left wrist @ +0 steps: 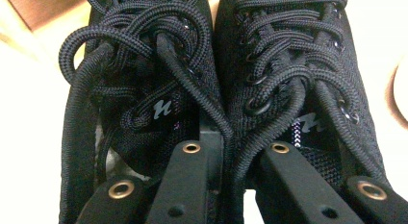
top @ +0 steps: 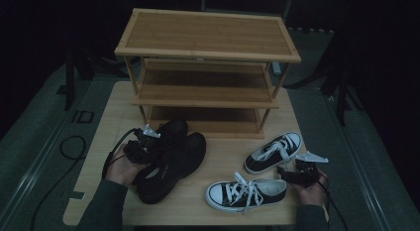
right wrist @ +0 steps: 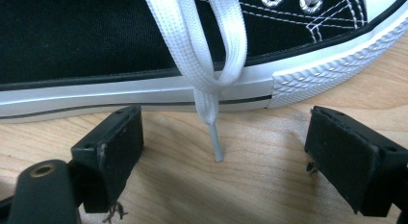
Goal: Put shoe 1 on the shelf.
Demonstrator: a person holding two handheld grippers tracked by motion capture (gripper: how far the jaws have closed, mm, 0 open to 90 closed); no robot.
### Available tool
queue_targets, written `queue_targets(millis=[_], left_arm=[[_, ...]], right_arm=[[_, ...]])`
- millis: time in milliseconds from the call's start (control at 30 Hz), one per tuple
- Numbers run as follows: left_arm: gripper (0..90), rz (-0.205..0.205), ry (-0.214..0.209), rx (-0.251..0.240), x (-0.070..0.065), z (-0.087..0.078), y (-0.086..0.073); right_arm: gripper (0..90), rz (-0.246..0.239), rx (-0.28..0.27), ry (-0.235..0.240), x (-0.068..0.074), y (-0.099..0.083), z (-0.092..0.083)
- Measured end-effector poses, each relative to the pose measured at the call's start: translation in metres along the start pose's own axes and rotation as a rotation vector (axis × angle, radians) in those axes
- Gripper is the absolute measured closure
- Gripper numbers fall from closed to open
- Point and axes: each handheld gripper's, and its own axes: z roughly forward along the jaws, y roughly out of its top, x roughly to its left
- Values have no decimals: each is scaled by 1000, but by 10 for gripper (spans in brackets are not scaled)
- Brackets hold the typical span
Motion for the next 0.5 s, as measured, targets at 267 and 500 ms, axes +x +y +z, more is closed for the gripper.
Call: queue_targets(millis=[267,500], left_arm=[[853,-4,12,-9,-2,7,14],[853,-14,26,-15,-4,13,24]], right_arm=[[133,0,0,0,0,0,0],[133,1,0,0,0,0,0]])
